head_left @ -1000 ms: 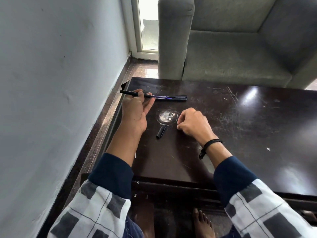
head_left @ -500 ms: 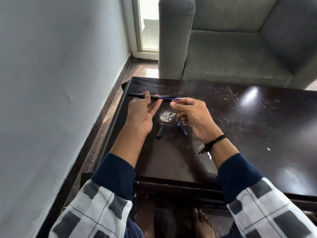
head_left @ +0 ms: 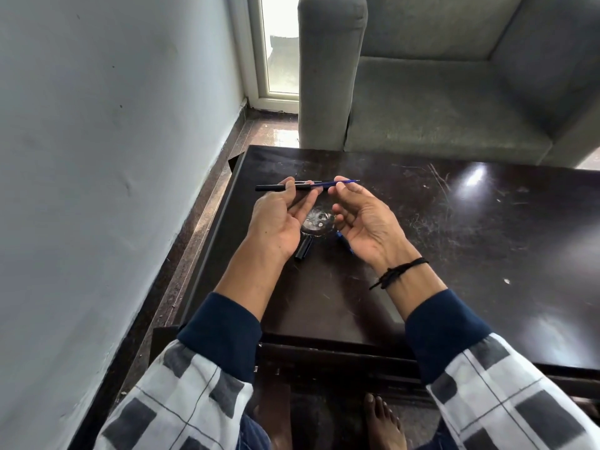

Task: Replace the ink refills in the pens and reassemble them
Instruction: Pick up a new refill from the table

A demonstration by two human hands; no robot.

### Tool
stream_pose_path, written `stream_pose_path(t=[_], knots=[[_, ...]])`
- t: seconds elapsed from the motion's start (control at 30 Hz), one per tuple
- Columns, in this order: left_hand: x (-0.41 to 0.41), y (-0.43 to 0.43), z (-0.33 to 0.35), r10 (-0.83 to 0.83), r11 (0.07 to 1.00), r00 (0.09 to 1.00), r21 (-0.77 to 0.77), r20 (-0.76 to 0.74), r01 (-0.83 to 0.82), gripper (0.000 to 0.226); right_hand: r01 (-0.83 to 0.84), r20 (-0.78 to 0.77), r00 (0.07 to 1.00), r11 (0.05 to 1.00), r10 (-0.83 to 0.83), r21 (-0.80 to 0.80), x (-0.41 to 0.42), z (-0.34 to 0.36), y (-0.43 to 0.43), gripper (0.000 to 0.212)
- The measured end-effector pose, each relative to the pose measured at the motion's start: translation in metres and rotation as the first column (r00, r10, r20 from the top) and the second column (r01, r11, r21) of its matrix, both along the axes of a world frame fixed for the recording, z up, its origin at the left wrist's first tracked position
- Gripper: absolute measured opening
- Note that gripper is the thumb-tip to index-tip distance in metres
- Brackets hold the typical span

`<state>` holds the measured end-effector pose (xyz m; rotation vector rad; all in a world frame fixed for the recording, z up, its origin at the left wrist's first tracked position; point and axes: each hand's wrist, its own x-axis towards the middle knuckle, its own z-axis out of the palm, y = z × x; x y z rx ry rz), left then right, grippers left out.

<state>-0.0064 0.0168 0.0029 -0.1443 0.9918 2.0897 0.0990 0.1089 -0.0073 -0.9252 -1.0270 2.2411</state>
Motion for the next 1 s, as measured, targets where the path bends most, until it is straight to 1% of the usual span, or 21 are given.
stream_pose_path(t=[0.1,0.27,0.4,0.43,0.5,0.6,0.67,0.7,0.73,0.77,0.83,0.9,0.97,1.0], knots=[[0.001,-0.001,0.001,-0.001,1.0,1.0,-0.01,-0.012,0.001,0.006,0.065,-0.017,0.998,0.997,-0.066,-0.035,-0.001,0.0,0.003,0.008],[-0.004,-0.004,0.005,0.033,0.999,0.999,-0.028,-0.004,-0.034,0.005,0.243,-0.075,0.965,0.963,-0.253,-0.113,0.004,0.002,0.02,0.009],[-0.005,-0.005,0.004,0.035,0.998,0.999,-0.051,-0.03,-0.037,0.009,0.346,-0.057,0.933,0.93,-0.355,-0.125,0.012,0.006,0.029,0.006],[-0.005,-0.006,0.004,0.036,0.998,0.999,-0.057,-0.037,-0.038,0.01,0.363,-0.043,0.929,0.926,-0.369,-0.102,0.014,0.006,0.031,0.006],[-0.006,-0.006,0.003,0.042,0.997,0.998,-0.062,-0.047,-0.044,0.013,0.388,-0.002,0.922,0.922,-0.388,-0.008,0.016,0.007,0.034,0.007],[-0.007,-0.006,0.002,0.038,0.996,0.997,-0.078,-0.07,-0.043,0.016,0.394,0.072,0.905,0.889,-0.42,0.233,0.019,0.013,0.042,0.011],[-0.007,-0.006,0.001,0.024,0.995,0.995,-0.096,-0.092,-0.033,0.015,0.301,0.161,0.9,0.844,-0.406,0.444,0.025,0.018,0.051,0.003],[-0.006,-0.006,0.002,0.015,0.994,0.995,-0.104,-0.102,-0.025,0.013,0.211,0.225,0.897,0.815,-0.381,0.54,0.029,0.021,0.057,0.002],[-0.006,-0.005,0.002,0.008,0.994,0.994,-0.111,-0.112,-0.02,0.009,0.1,0.312,0.88,0.78,-0.359,0.617,0.034,0.021,0.063,0.005],[-0.006,-0.005,0.002,0.003,0.993,0.993,-0.117,-0.119,-0.017,0.005,-0.016,0.405,0.848,0.746,-0.343,0.665,0.039,0.019,0.068,0.008],[-0.006,-0.005,0.002,0.003,0.992,0.991,-0.127,-0.131,-0.02,0.003,-0.22,0.584,0.749,0.714,-0.313,0.665,0.048,0.015,0.075,0.011],[-0.007,-0.005,0.001,0.004,0.991,0.99,-0.132,-0.143,-0.023,0.003,-0.385,0.733,0.608,0.695,-0.305,0.608,0.055,0.011,0.079,0.011],[-0.007,-0.005,0.001,0.0,0.991,0.989,-0.134,-0.15,-0.021,0.003,-0.504,0.83,0.46,0.676,-0.316,0.537,0.061,0.012,0.078,0.012],[-0.007,-0.006,0.001,0.0,0.991,0.988,-0.134,-0.153,-0.02,0.003,-0.542,0.856,0.41,0.671,-0.314,0.506,0.062,0.014,0.075,0.01]])
